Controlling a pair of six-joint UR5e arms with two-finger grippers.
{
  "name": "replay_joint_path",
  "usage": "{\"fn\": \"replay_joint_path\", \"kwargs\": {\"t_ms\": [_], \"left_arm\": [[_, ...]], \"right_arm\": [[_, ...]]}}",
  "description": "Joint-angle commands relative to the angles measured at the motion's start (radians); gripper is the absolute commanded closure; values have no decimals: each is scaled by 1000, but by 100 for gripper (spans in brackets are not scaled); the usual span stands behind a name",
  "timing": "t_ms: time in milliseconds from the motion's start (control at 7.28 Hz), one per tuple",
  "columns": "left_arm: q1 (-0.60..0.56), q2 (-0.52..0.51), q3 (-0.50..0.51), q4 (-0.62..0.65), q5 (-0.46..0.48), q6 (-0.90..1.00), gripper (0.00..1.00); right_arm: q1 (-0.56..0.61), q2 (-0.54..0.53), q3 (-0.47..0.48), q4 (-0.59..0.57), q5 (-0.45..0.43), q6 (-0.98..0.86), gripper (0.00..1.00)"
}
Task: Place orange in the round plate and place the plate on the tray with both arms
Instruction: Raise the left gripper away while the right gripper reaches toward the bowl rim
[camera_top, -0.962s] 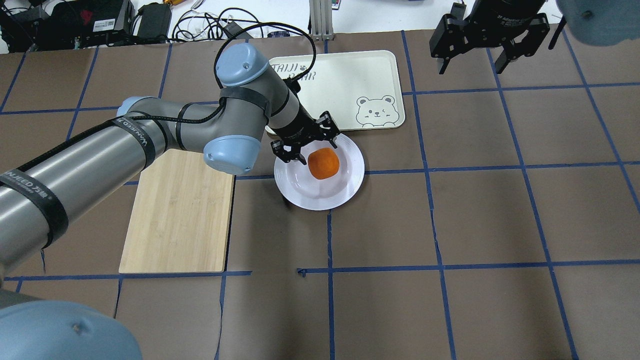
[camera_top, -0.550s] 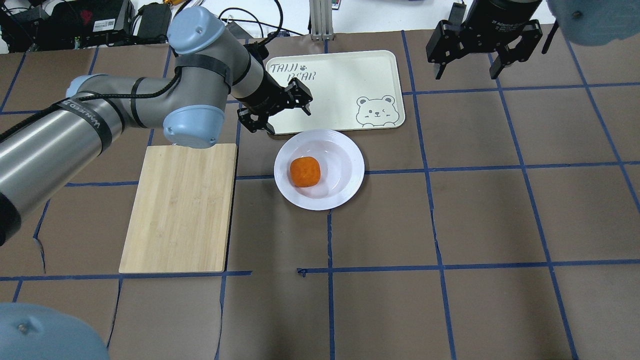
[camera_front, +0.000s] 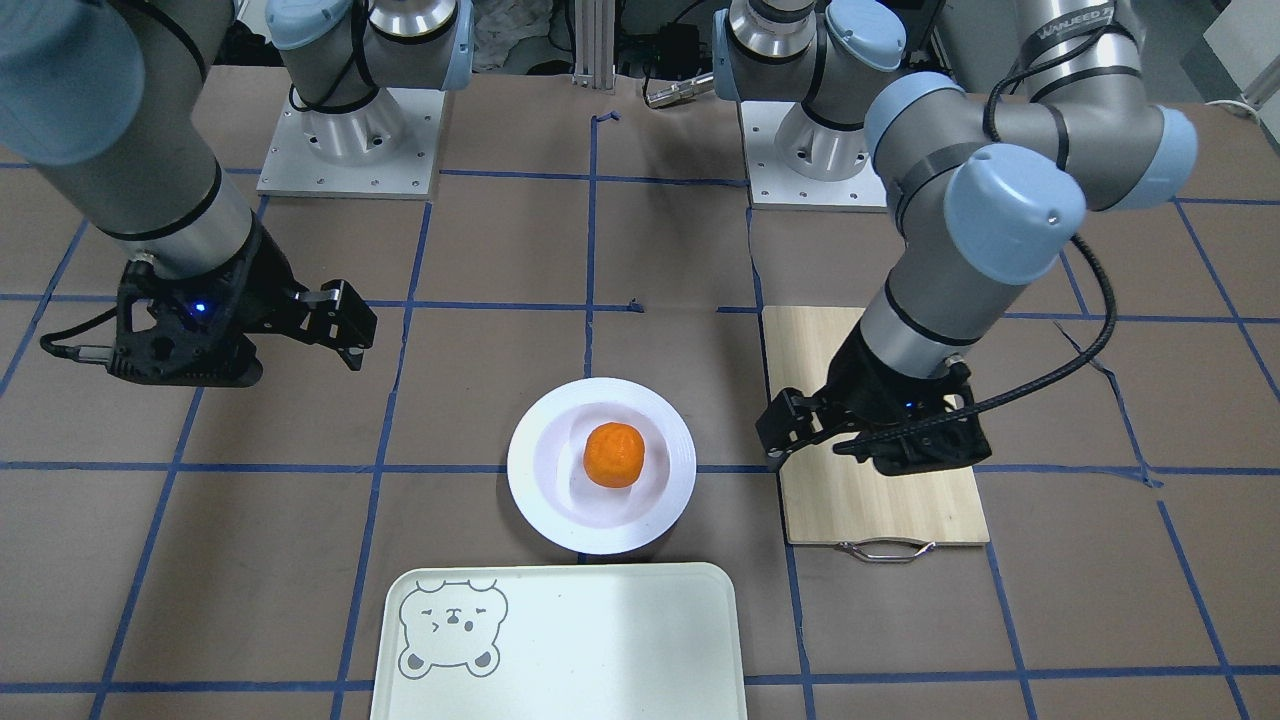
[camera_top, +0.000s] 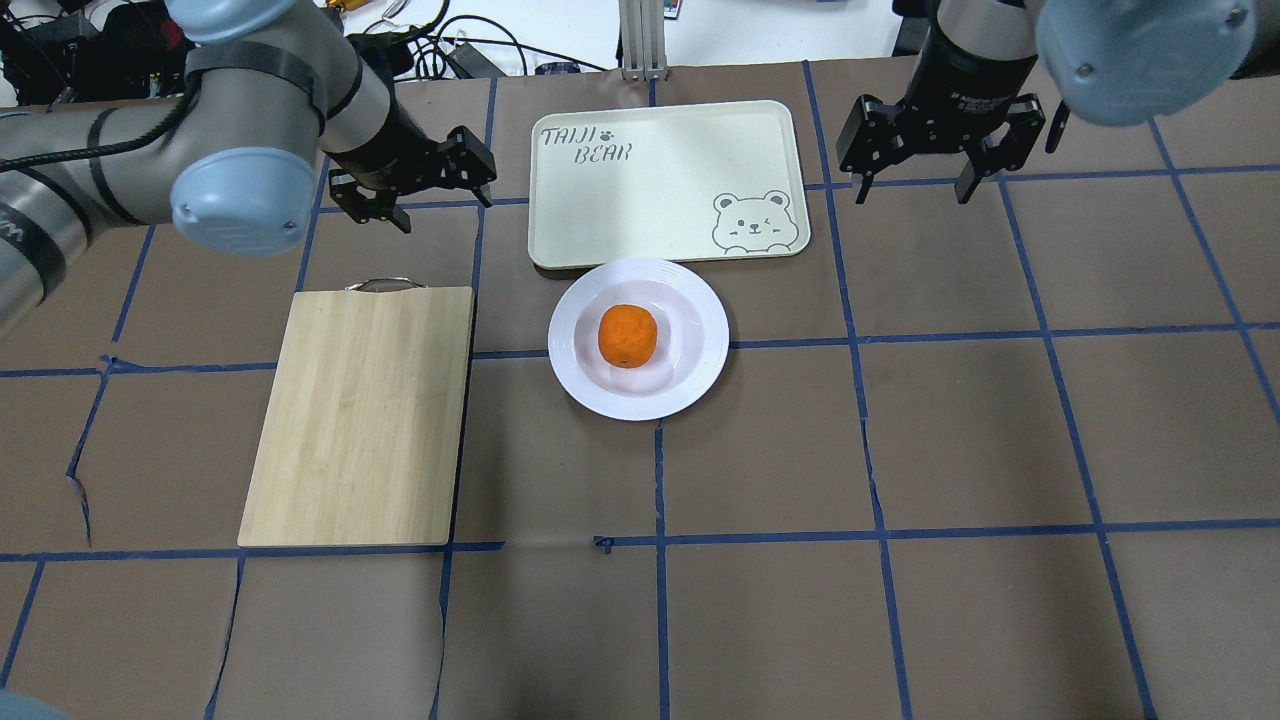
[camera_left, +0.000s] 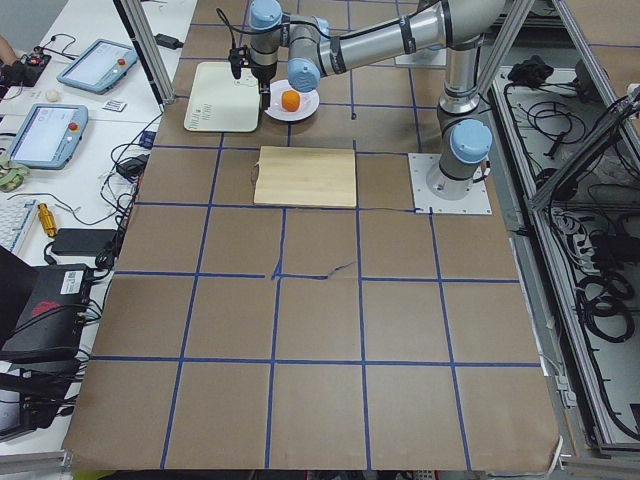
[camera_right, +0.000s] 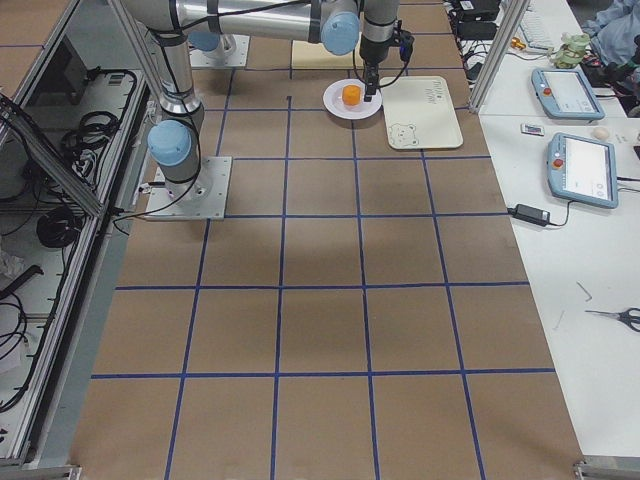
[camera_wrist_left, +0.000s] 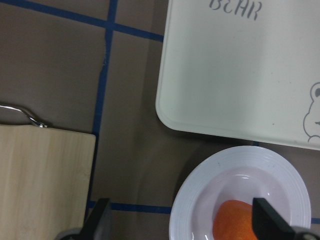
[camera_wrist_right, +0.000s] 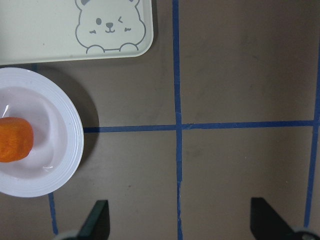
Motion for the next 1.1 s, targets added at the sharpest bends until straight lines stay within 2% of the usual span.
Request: {"fn": "replay_joint_path", "kwargs": {"t_ms": [0,137,275,550,824,962], "left_arm": [[75,97,-5,-125,72,61,0],[78,151,5,-239,174,61,0],[78,201,2,-277,280,61,0],[73,240,-10,-284,269,66,0],[72,243,-9,-276,249,84,0],[72,260,-7,-277,171,95,0]], "right_arm": [[1,18,170,-202,122,0,0],[5,21,250,-326,200,-2,0],[8,43,322,-476,262,9,0],[13,90,418,-696,403,33,0],[37,135,429,-715,453,66,0],[45,179,427,-758,451,119,0]]}}
